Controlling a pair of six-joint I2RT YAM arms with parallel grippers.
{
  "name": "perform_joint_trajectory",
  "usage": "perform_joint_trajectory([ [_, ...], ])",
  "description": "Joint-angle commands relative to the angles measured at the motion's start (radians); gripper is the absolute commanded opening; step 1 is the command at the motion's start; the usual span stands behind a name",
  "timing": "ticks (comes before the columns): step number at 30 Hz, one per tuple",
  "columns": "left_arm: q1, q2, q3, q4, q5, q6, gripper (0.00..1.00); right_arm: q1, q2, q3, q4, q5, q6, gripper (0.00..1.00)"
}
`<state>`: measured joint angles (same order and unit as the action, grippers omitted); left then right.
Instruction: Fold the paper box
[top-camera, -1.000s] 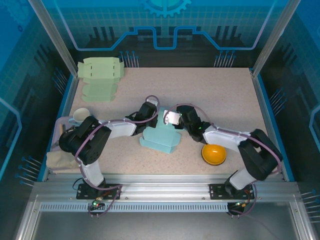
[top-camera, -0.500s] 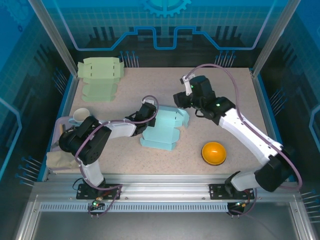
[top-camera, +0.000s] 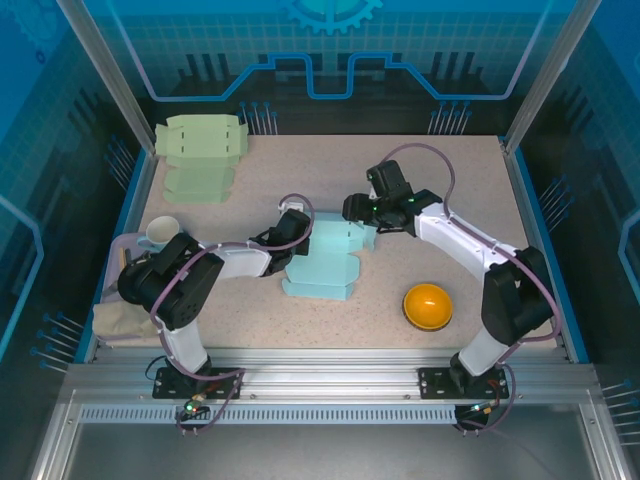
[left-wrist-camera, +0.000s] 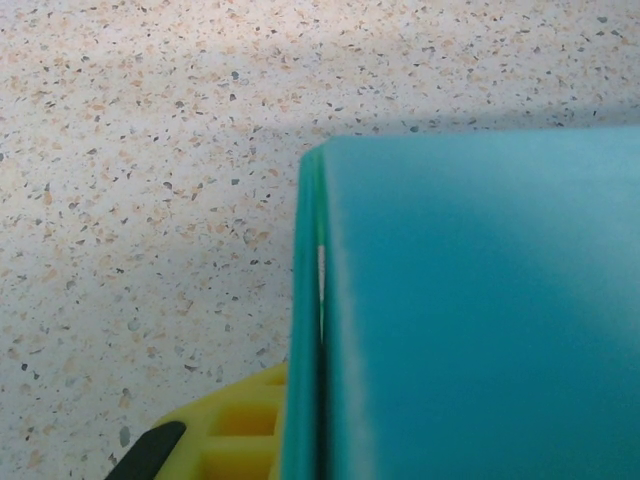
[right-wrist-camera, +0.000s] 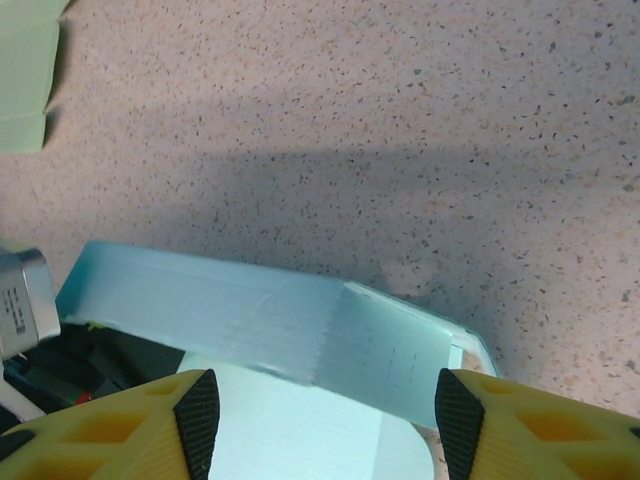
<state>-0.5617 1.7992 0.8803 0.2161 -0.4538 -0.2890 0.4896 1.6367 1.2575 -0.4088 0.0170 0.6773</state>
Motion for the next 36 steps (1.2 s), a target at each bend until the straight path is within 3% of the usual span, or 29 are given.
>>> perform_joint_trajectory([
  [1,0.001,-0.014,-0.014,0.015,-0.015,-0.031,0.09,-0.008,0.031,-0.030,0.054,-0.059,0.077,0.61],
  [13,-0.018,-0.004,-0.009,0.013,-0.020,-0.048,0.09,-0.009,0.117,-0.035,0.170,-0.160,0.168,0.62],
  [27,-0.031,0.019,0.018,-0.021,-0.016,-0.094,0.09,-0.026,0.070,-0.129,0.381,-0.278,0.339,0.59],
  [36,-0.028,0.035,0.064,-0.091,-0.057,-0.108,0.08,-0.033,-0.056,-0.189,0.194,-0.137,0.136,0.60],
])
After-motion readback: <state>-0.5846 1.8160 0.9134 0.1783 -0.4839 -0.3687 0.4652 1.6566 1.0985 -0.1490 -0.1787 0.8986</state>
